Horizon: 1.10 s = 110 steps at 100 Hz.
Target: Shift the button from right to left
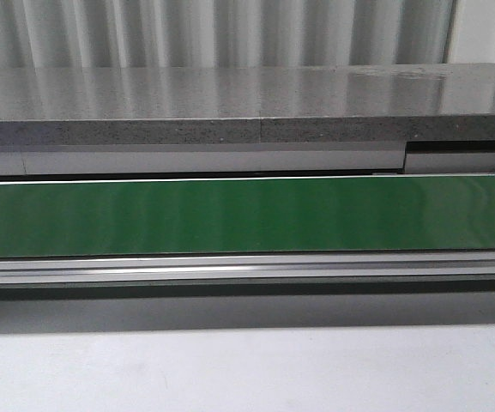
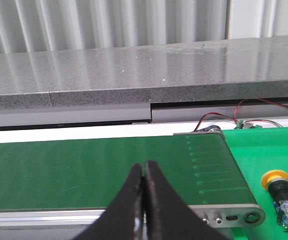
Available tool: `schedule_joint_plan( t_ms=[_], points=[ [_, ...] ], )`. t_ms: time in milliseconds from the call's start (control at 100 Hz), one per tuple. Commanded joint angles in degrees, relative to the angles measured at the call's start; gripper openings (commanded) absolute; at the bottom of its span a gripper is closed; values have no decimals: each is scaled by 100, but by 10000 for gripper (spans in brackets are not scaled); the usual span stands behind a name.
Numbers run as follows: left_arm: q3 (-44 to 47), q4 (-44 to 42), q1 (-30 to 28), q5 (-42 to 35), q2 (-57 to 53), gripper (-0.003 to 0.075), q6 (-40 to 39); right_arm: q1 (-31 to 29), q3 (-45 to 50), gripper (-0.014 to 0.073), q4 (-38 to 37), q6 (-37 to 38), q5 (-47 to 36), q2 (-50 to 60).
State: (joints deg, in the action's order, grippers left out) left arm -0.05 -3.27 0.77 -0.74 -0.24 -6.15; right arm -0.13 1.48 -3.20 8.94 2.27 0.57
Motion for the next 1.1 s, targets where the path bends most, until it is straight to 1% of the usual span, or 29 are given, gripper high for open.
schedule_joint_plan(
  t_ms=[0,500,550,650,710,780,900,1000,1090],
  points=[
    [139,12,-3,-446,-202,-20,-7,-16,-93,-67,-25,-17,-419,86],
    [139,12,-3,-446,-202,-20,-7,-16,-93,-67,-25,-17,-419,86],
    [139,12,-3,-446,-202,-20,-7,-16,-93,-67,-25,-23,-515,86],
    [139,12,-3,-446,-202,-20,-7,-22,-124,-67,-33,-23,-1069,86],
    [139,12,-3,-446,-202,-20,-7,-22,-269,-67,-26,-23,-1035,86],
    [139,12,-3,-446,-202,-20,-7,-22,-690,-67,-20,-23,-474,8],
    [139,12,-3,-446,-202,-20,-7,-22,-1810,-67,-25,-23,1119,-509],
    [139,12,-3,-446,-202,-20,-7,-22,-2958,-67,-25,-18,2619,-1378],
    [139,12,-3,-446,-202,-20,-7,-22,-3800,-67,-25,-18,3657,-2261]
  ],
)
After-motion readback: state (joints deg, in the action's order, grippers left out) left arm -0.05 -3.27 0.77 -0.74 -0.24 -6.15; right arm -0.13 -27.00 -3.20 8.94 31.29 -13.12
